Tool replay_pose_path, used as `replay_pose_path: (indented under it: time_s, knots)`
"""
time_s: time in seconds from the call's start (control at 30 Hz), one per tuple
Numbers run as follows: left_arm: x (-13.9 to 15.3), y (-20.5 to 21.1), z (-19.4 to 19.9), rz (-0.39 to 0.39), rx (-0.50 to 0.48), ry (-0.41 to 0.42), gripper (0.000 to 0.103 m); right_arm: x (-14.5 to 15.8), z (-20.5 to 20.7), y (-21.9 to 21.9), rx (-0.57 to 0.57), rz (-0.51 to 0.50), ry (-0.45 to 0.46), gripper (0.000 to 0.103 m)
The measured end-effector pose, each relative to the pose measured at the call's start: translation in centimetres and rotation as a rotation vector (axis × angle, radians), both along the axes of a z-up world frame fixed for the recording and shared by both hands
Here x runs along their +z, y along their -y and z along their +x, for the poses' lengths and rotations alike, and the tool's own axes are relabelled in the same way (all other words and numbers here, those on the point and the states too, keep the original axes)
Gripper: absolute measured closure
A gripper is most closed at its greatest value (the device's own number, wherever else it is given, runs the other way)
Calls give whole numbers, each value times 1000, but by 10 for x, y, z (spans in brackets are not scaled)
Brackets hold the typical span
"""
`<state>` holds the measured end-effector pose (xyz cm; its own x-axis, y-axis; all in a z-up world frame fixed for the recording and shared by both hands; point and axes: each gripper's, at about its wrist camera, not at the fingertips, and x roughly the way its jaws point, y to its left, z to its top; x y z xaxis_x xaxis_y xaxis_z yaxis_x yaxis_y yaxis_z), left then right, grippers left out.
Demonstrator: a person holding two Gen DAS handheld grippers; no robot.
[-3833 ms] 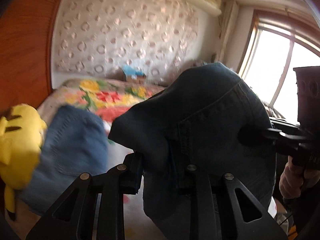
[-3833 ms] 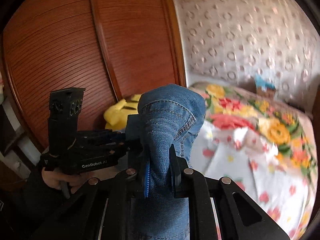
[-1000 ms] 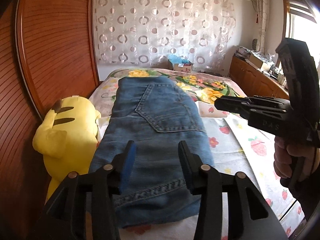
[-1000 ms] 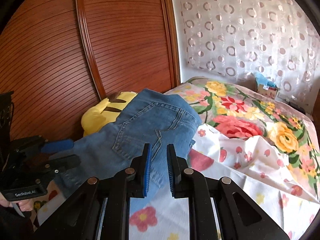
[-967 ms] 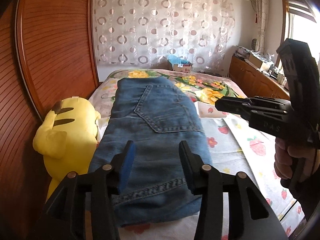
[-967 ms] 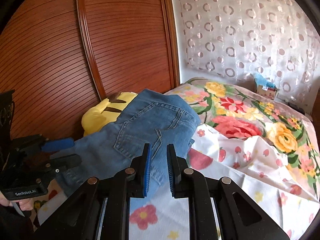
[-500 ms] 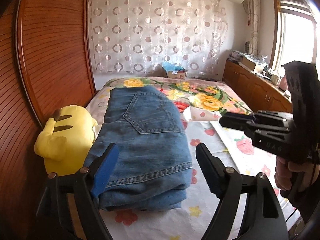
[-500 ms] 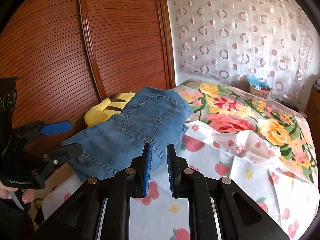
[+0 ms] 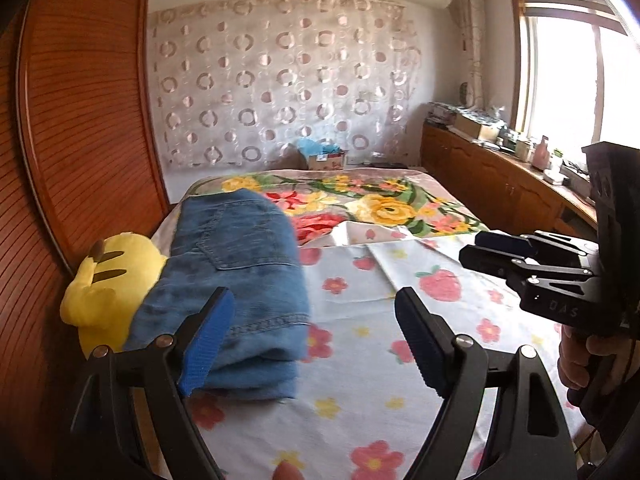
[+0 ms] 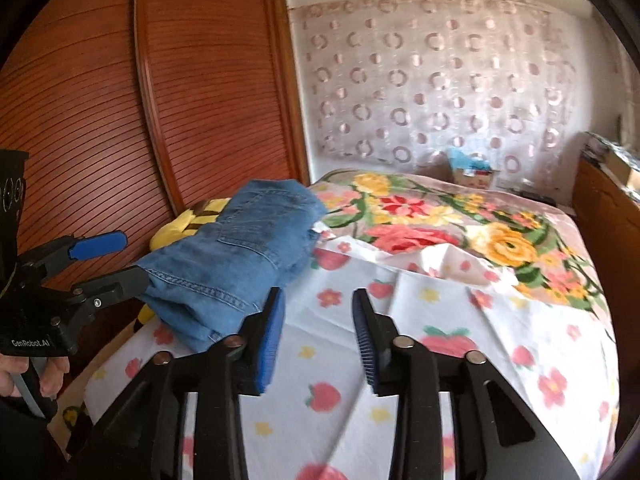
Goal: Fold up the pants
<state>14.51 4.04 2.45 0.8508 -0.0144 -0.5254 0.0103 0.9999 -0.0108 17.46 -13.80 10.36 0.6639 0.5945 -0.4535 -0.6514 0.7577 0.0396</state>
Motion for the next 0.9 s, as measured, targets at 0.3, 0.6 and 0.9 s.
replay_pose_path:
  time_s: [0.3,0.6,0.9]
  knots:
    - [10,44,-22,5,-28,38,20,11,-57,41,-107,25,77,44]
    - [13,73,-49,-7,-43,60,20,7,-106,58,-220,57,121,35]
    - [16,92,-74,8,-30,86,20,3,-137,60,-296,77,123,35]
